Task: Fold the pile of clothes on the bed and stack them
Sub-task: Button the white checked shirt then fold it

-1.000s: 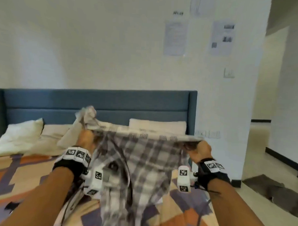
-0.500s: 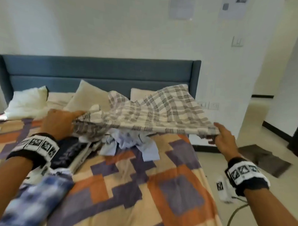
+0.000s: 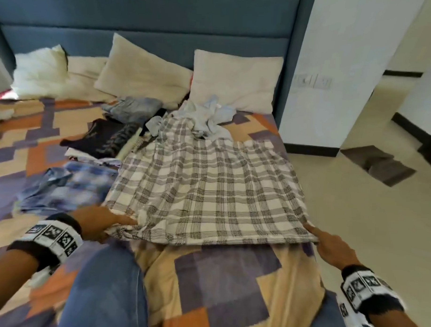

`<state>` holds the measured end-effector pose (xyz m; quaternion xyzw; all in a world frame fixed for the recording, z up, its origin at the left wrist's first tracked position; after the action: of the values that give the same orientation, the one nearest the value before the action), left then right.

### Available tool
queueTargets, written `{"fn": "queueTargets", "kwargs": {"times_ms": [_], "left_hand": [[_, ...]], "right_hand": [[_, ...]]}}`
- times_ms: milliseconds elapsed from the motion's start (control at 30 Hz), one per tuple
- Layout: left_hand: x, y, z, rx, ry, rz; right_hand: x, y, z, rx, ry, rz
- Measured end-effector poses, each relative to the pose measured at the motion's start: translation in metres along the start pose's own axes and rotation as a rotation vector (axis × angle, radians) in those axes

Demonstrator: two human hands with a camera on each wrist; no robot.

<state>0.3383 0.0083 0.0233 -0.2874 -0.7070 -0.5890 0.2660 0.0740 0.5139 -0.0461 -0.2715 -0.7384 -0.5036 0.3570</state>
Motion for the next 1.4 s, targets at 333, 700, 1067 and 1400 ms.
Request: {"fn": "queueTargets", "kwargs": {"times_ms": [333,700,1067,1400], "left_hand": [[0.034,0.028,0.031,0.389,-0.208,-0.231],[0.035,-0.102,0.182,0.033,0.270,-0.073],[-0.011,-0.090,0.188,-0.040,0.682,0.007],[0.031,-0.056,0.080,0.018,1.826,0.436]], "right_hand": [[-0.001,0.001,-0.018,-0.354,0.253,-0.107],[-0.039,-0.043,0.007,-0.340,-0.652,0.103],[-0.053,-0.048,0.103,-0.300,-1.137,0.363],[-0.009,-0.004,-0.048,-0.143,-0.503,0.540]]}}
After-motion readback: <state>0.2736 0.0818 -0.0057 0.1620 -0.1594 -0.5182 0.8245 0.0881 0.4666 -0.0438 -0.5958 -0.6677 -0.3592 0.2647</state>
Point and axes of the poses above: each hand's wrist, its own y-axis away from the middle knuckle, its own x-axis out of the back of the hand, z = x × y, the point moved 9 cm from there along -y, towards the middle knuckle, and after that the axes turned 14 degrees about -z, right-handed, at the moved point
